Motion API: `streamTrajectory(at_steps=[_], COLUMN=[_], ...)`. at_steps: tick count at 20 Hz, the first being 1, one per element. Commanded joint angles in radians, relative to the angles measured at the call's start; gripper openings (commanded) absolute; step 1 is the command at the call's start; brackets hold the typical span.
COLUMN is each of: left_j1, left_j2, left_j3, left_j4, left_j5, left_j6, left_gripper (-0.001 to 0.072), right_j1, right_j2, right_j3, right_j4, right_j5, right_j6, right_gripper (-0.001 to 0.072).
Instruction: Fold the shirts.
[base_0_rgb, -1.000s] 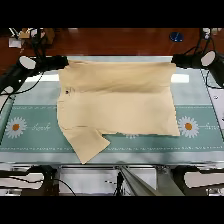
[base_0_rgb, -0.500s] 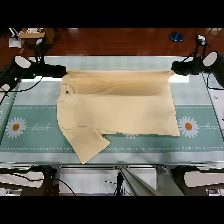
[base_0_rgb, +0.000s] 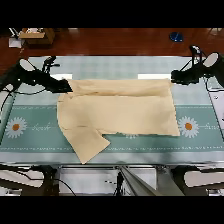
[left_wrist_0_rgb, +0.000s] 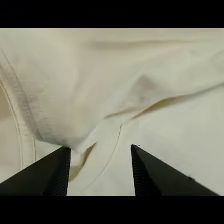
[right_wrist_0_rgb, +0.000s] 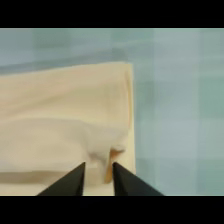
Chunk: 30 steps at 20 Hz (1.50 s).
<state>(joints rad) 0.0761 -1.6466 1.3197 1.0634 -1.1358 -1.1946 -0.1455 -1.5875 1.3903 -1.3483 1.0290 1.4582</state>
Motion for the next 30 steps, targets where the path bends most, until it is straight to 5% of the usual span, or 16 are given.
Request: streamTrajectory(at_steps=[1, 4, 8, 10, 12, 18, 26, 27, 28, 29, 30], left_j1=[0.049, 0.172, 0.323, 0.369, 0.385, 0.334, 0.089, 0.063, 0.047, 0.042, 0.042], left_j2=[0.005, 0.095, 0.348, 0.448, 0.509, 0.518, 0.504, 0.488, 0.469, 0.450, 0.436], left_j3=[0.060, 0.046, -0.353, -0.576, -0.724, -0.834, -0.836, -0.836, -0.836, -0.836, -0.836], left_j4=[0.069, 0.104, 0.085, 0.043, -0.006, -0.064, -0.197, -0.196, -0.196, -0.196, -0.196], left_j5=[-0.220, -0.377, -0.375, -0.368, -0.340, -0.264, 0.060, 0.062, 0.058, 0.051, 0.043], left_j6=[-0.019, -0.068, -0.048, -0.015, 0.012, 0.043, -0.004, -0.004, -0.003, -0.003, -0.003], left_gripper=[0.0479, 0.0478, 0.0480, 0.0568, 0.0569, 0.0569, 0.0557, 0.0535, 0.0425, 0.0186, 0.0087], right_j1=[-0.019, -0.082, -0.285, -0.357, -0.396, -0.401, -0.401, -0.401, -0.401, -0.401, -0.401], right_j2=[0.056, 0.169, 0.344, 0.405, 0.443, 0.461, 0.461, 0.461, 0.461, 0.461, 0.461], right_j3=[0.012, -0.001, -0.249, -0.385, -0.473, -0.510, -0.510, -0.509, -0.510, -0.510, -0.509], right_j4=[-0.103, -0.347, -0.066, 0.055, 0.137, 0.259, 0.269, 0.269, 0.269, 0.269, 0.269], right_j5=[0.159, 0.409, 0.395, 0.362, 0.331, 0.315, 0.308, 0.308, 0.308, 0.308, 0.311], right_j6=[-0.091, -0.083, -0.140, -0.187, -0.213, -0.243, -0.245, -0.245, -0.244, -0.244, -0.244], right_gripper=[0.0325, 0.0354, 0.0473, 0.0483, 0.0483, 0.0483, 0.0483, 0.0483, 0.0483, 0.0483, 0.0483])
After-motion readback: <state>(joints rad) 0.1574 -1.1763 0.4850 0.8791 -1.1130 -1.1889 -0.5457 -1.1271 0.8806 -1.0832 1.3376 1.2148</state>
